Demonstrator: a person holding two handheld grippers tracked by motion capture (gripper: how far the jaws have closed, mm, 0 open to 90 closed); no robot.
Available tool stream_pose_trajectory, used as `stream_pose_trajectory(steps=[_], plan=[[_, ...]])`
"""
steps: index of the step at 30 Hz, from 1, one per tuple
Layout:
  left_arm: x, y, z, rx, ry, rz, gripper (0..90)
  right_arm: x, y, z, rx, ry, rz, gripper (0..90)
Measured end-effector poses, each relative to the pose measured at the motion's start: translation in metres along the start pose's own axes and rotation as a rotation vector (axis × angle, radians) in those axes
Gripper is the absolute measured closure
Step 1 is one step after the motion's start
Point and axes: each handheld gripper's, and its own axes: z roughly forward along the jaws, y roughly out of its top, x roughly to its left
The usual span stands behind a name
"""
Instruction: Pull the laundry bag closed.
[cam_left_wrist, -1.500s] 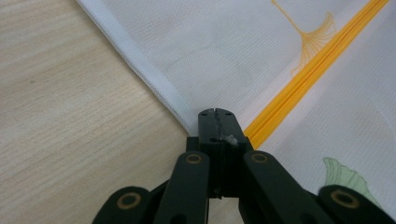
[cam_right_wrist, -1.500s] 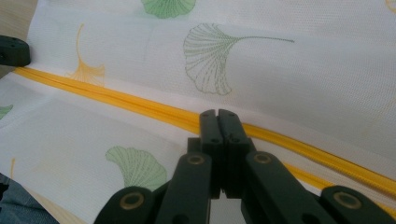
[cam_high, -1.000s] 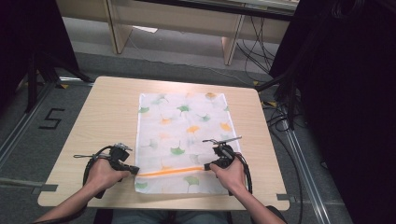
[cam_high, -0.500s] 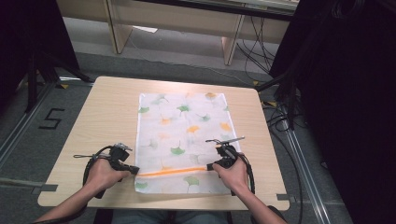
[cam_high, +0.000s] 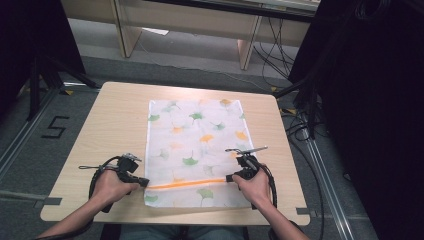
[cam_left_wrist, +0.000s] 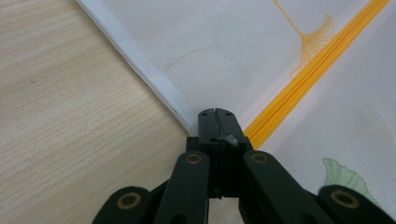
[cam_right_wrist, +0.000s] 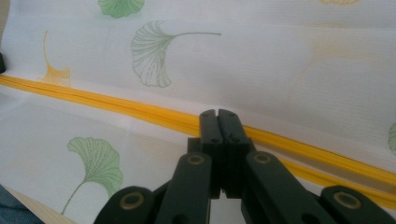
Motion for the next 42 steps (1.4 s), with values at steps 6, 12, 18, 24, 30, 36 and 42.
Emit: stream_pose_trajectory(steps=[6,12,18,24,30,36,42], plan=[[0.000,0.000,0.000,0.003,0.002,0.001,90.0,-0.003,-0.001,-0.002,-0.002,0.001,0.006,90.0],[-0.001,0.000,0.000,-0.005,0.001,-0.010,90.0,-0.004,-0.001,-0.003,0.002,0.004,0.014,90.0],[-0.001,0.000,0.001,-0.009,-0.003,-0.015,90.0,-0.008,-0.002,-0.007,0.033,-0.003,0.063,90.0],[-0.001,0.000,0.001,-0.011,-0.003,-0.017,90.0,-0.007,-0.002,-0.008,0.041,0.002,0.081,90.0],[-0.001,0.000,0.001,-0.011,-0.002,-0.018,90.0,-0.011,-0.003,-0.009,0.032,-0.022,0.060,90.0],[-0.001,0.000,0.001,-0.008,-0.003,-0.016,90.0,-0.014,-0.004,-0.011,0.051,-0.028,0.080,90.0],[-0.001,0.000,0.001,-0.008,-0.003,-0.016,90.0,-0.016,-0.005,-0.013,0.050,-0.023,0.095,90.0]])
